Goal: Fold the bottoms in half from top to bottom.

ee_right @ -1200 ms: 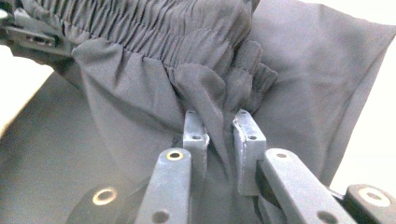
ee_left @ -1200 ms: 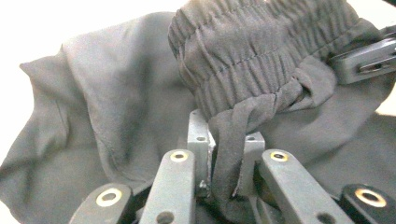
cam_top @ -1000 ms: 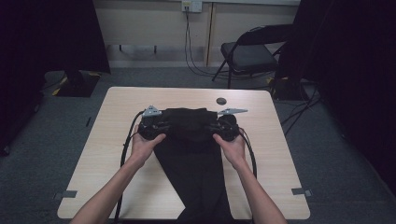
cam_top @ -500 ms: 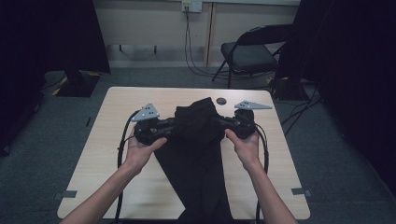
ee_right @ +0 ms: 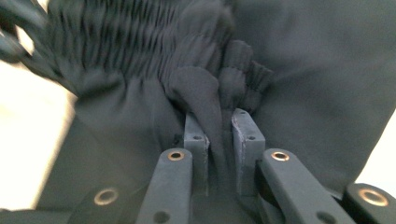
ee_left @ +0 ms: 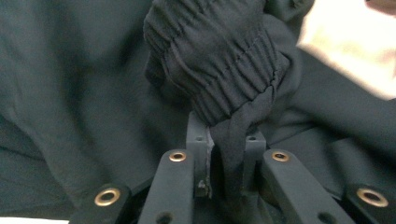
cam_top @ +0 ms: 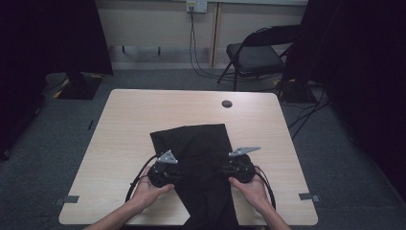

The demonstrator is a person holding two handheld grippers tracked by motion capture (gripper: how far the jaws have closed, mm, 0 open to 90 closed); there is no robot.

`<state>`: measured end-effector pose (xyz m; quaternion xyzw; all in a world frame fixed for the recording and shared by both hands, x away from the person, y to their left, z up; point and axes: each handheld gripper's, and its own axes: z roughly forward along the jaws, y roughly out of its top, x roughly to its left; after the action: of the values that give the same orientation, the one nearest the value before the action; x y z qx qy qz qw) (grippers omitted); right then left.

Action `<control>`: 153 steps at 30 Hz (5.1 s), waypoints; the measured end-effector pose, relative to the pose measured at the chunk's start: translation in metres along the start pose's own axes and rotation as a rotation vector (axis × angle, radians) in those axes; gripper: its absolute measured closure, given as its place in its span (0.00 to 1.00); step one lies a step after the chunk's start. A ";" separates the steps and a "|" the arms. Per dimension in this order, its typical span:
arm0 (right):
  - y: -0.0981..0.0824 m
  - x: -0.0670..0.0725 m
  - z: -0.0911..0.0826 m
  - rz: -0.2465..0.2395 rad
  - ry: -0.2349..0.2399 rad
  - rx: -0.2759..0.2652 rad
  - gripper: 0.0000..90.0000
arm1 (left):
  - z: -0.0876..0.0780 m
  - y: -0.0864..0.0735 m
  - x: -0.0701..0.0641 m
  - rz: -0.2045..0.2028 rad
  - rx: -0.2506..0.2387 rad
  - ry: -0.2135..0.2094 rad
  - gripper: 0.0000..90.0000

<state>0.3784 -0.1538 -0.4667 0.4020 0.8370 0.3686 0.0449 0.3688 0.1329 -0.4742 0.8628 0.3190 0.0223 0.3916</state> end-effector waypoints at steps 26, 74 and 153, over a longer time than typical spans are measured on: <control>0.071 -0.047 0.071 0.064 -0.162 -0.058 0.72 | 0.023 0.033 0.108 -0.182 -0.144 0.202 0.69; -0.008 0.117 0.020 -0.216 0.248 -0.012 0.97 | -0.028 0.091 0.009 0.054 -0.225 -0.099 1.00; 0.058 -0.033 0.049 0.020 -0.128 -0.174 0.81 | 0.004 0.045 0.090 -0.076 -0.152 0.146 0.86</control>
<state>0.4561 -0.1256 -0.4717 0.4274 0.7933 0.4139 0.1293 0.4650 0.1595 -0.4650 0.8140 0.3766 0.0945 0.4321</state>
